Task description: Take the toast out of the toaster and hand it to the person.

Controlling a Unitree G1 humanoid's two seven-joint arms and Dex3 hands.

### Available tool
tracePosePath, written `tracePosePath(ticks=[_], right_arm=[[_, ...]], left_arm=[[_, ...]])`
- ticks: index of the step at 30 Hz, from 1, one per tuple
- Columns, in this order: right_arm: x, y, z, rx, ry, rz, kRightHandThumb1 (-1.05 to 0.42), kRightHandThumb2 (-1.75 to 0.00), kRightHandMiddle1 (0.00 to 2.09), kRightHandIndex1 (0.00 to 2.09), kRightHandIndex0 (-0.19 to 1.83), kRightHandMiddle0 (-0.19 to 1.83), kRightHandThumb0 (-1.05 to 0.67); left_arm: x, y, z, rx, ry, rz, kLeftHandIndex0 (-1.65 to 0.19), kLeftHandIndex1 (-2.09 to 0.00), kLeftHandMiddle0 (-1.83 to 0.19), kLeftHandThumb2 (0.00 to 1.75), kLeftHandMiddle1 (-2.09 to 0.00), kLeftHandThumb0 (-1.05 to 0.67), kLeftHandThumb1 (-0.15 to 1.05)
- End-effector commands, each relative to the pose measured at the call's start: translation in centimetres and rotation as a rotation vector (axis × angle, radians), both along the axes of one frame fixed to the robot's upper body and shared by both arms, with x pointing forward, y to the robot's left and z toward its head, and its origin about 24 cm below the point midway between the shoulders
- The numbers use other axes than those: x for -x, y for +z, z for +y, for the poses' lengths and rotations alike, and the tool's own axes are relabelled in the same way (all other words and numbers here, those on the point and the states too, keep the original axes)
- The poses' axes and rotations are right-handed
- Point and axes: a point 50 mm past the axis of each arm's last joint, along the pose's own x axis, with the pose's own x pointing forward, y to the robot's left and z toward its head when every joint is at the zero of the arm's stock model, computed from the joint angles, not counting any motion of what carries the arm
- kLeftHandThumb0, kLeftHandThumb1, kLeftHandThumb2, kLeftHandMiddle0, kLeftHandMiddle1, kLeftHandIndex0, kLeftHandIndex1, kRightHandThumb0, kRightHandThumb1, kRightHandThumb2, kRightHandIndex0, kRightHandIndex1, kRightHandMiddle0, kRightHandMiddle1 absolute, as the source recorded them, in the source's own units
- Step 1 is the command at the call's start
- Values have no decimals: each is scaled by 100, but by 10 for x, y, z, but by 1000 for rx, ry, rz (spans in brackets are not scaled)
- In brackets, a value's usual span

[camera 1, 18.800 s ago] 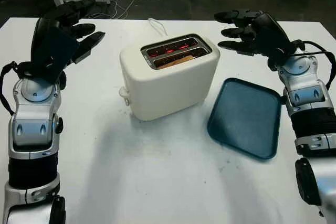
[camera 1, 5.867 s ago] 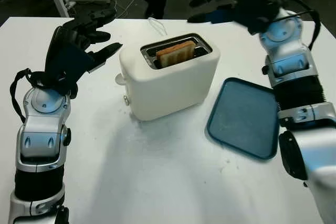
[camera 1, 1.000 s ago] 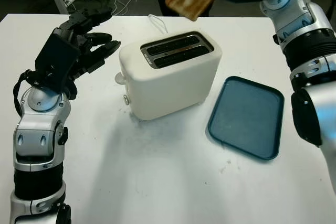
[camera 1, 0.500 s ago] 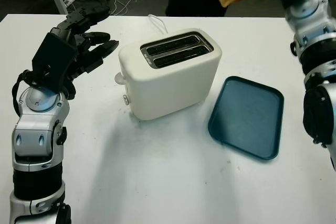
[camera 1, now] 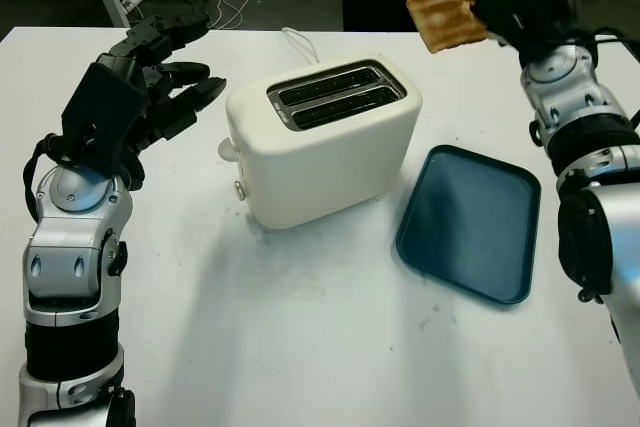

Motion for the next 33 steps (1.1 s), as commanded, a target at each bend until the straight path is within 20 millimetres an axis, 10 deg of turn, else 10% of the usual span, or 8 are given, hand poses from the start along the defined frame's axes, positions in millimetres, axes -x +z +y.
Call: tracePosePath(ticks=[1, 5, 12, 21, 25, 33], right_arm=[[1, -10, -1, -5, -19, 23, -92, -26, 174, 175, 76, 49, -15], [1, -17, 0, -26, -43, 65, -92, -28, 152, 175, 62, 47, -18], [3, -31, 1, -84, -20, 76, -92, -29, 171, 175, 57, 34, -10], [4, -35, 0, -105, -2, 84, -92, -30, 54, 175, 60, 73, -9], [3, -32, 1, -105, -1, 85, -92, -32, 163, 175, 60, 41, -10], [1, -29, 3, -106, -8, 97, -92, -32, 174, 175, 54, 32, -11]], left_arm=[[0, -1, 0, -8, -4, 6, -36, -43, -19, 19, -98, -23, 88], [0, -2, 1, -6, -6, 6, -37, -44, -20, 19, -98, -24, 87], [-1, -1, 0, -17, -7, 4, -36, -45, -20, 20, -98, -25, 87], [-1, -1, 0, -21, -4, 4, -36, -46, -20, 21, -98, -25, 87], [-1, -1, 0, -15, -9, 5, -36, -46, -20, 22, -97, -24, 87], [0, -1, 0, -10, -8, 2, -35, -47, -19, 23, -98, -24, 86]])
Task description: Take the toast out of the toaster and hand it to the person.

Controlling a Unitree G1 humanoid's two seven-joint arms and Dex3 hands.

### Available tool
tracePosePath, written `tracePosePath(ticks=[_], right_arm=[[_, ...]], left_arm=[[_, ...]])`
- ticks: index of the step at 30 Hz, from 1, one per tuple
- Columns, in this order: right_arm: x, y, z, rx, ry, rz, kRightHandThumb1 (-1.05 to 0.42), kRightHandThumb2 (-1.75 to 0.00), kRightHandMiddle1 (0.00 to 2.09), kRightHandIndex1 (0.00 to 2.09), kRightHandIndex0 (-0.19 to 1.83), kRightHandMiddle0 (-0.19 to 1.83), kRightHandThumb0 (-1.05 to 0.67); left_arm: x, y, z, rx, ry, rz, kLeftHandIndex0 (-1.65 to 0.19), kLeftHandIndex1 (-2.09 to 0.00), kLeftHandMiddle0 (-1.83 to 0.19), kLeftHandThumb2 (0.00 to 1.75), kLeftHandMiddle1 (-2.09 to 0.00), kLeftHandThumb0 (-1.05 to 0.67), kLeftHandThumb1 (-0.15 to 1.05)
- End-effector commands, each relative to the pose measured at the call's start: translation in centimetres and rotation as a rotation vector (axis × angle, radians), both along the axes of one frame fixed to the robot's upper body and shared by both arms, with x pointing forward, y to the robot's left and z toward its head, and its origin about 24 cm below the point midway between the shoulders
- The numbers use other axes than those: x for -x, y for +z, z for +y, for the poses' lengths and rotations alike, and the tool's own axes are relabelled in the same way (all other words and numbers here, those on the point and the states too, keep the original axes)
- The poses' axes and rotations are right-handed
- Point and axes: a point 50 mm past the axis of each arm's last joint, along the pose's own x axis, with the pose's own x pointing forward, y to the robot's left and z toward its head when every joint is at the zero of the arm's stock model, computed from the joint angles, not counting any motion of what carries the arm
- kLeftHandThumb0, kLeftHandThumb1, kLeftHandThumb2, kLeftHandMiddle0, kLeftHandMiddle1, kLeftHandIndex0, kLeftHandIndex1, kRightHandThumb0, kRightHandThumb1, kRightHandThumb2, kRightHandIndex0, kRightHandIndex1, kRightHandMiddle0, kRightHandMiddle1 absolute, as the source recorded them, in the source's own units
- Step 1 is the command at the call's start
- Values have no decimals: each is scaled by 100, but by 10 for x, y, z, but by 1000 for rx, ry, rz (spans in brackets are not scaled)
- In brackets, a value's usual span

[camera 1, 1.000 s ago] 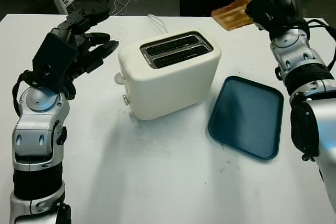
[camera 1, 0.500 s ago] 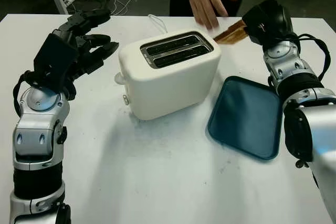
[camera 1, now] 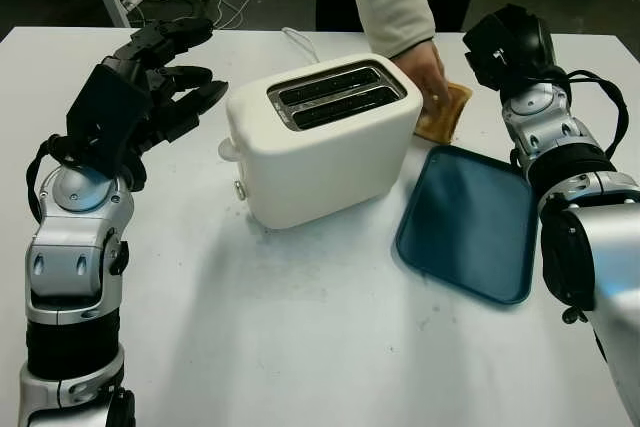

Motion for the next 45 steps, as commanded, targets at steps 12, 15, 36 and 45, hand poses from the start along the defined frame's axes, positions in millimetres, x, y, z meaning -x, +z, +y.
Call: tracePosePath(ticks=[12, 15, 36, 45], right_arm=[[-2, 7, 6, -21, 32, -24, -92, -30, 175, 175, 63, 42, -8], [-2, 6, 5, -33, 41, -42, -92, -30, 175, 175, 63, 42, -7], [119, -76, 29, -534, 387, -339, -92, -53, 103, 139, 76, 63, -31], [174, -112, 68, -760, 416, -225, -92, -56, 22, 68, 60, 62, -42]], left_arm=[[2, 1, 1, -2, 2, -11, -34, -48, -19, 23, -98, -25, 86], [2, 1, 1, 1, 1, -13, -35, -48, -20, 23, -98, -25, 86], [44, -27, -2, 229, 54, -25, -25, -47, -8, 25, -92, -29, 91], [64, -66, -11, 299, 146, 53, -26, -39, -13, 27, -81, -31, 92]])
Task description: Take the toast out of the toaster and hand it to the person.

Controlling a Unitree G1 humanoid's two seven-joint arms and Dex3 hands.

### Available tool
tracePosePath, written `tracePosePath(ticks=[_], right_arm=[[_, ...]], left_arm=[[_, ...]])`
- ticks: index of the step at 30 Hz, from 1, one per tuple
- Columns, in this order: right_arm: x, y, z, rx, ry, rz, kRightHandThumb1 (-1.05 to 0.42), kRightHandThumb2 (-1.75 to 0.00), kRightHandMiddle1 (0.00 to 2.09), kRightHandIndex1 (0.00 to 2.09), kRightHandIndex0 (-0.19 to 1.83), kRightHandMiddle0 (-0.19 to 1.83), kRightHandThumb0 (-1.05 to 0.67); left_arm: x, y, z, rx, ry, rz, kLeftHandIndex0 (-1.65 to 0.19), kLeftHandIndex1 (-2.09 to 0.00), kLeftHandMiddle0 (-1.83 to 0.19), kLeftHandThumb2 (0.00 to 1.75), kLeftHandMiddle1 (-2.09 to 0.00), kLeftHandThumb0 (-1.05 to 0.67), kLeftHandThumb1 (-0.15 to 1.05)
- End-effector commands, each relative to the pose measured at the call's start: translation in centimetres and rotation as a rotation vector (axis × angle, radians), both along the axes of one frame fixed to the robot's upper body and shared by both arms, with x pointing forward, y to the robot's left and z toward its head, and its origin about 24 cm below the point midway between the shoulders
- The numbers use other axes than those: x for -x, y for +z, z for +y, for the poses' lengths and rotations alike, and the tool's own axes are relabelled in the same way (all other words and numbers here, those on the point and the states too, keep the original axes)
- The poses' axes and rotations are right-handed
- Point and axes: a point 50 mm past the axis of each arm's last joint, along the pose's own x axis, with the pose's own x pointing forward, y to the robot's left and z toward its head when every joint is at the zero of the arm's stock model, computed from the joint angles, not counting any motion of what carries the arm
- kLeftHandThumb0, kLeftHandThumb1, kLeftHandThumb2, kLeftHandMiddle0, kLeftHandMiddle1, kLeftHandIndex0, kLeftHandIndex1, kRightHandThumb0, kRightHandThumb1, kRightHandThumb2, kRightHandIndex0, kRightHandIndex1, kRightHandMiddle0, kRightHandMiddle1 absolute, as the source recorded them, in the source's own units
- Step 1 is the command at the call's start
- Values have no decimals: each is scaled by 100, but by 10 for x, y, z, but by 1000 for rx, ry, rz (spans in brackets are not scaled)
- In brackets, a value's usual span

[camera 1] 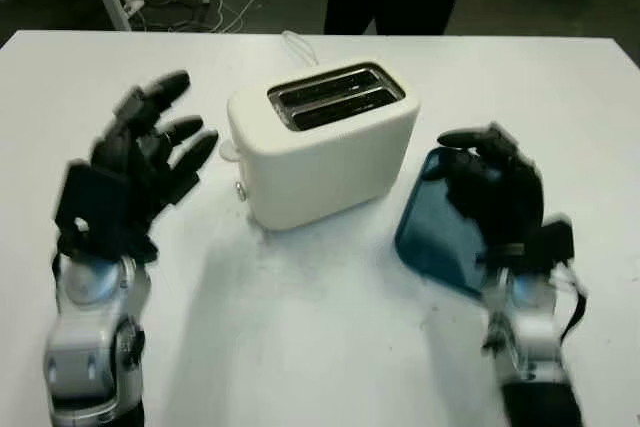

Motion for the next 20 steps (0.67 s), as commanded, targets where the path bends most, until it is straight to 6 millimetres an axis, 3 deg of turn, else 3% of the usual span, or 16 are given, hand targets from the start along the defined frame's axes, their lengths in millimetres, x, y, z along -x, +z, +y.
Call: tracePosePath(ticks=[1, 4, 8, 12, 20], right_arm=[[5, -6, 9, -12, 21, 54, -92, -55, 12, 52, 58, 59, -45], [8, -17, 16, -6, 41, 112, -92, -52, 2, 26, 51, 50, -52], [9, -22, 22, -3, 74, 154, -92, -55, 0, 9, 36, 33, -58], [8, -22, 25, 3, 65, 166, -92, -54, 0, 5, 32, 28, -58], [7, -21, 31, 56, 46, 186, -92, -58, 1, 4, 33, 27, -55]], left_arm=[[5, -7, -2, 8, 31, 7, -28, -35, -15, 28, -75, -33, 92], [8, -21, -7, 16, 25, 13, -29, -27, -16, 28, -65, -37, 92], [10, -37, -16, -15, 39, -3, -29, -24, -15, 29, -65, -47, 92], [12, -42, -26, -24, 56, -22, -27, -22, -11, 35, -65, -52, 92], [10, -52, -24, 4, 34, -56, -28, -20, -10, 42, -66, -50, 92]])
